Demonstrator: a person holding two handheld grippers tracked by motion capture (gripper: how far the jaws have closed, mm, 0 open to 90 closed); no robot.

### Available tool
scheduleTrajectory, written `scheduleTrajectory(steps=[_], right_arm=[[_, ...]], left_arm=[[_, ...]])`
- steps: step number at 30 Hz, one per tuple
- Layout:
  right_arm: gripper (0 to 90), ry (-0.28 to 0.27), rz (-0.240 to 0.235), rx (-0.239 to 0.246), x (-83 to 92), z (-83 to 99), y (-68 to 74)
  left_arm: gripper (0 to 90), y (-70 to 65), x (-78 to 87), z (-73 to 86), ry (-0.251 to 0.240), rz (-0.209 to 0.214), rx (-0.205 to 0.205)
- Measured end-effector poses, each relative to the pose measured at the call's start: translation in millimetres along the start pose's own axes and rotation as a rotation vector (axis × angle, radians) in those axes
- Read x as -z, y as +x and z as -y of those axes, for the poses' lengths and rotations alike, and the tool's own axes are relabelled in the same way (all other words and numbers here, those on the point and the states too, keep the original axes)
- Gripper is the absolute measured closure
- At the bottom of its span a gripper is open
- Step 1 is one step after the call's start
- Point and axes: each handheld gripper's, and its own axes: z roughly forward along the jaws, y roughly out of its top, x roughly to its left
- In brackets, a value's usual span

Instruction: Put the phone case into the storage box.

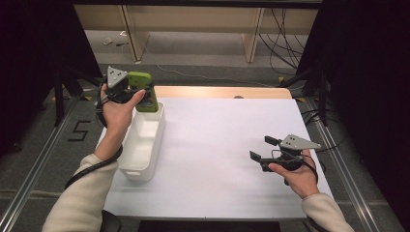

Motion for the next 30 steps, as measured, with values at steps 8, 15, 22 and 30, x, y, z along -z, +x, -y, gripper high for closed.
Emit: scheduleTrajectory(steps=[8,15,22,30], right_arm=[[15.9,-0.003,-0.002,-0.001,-0.6,0.3,0.0],[16.0,-0.004,-0.002,-0.001,-0.5,0.2,0.0],[15.9,-0.002,-0.002,-0.002,-0.5,0.3,0.0],[16.0,-0.002,-0.003,-0.001,-0.8,0.5,0.1]], left_arm=[[16.7,1.5,-2.2,0.2,0.003,-0.002,0.003],[16.7,2.8,-3.6,0.1,0.002,-0.002,0.005],[16.7,2.8,-5.7,0.8,0.005,-0.002,0.006],[16.7,4.2,-7.6,2.9,0.011,-0.003,0.006]])
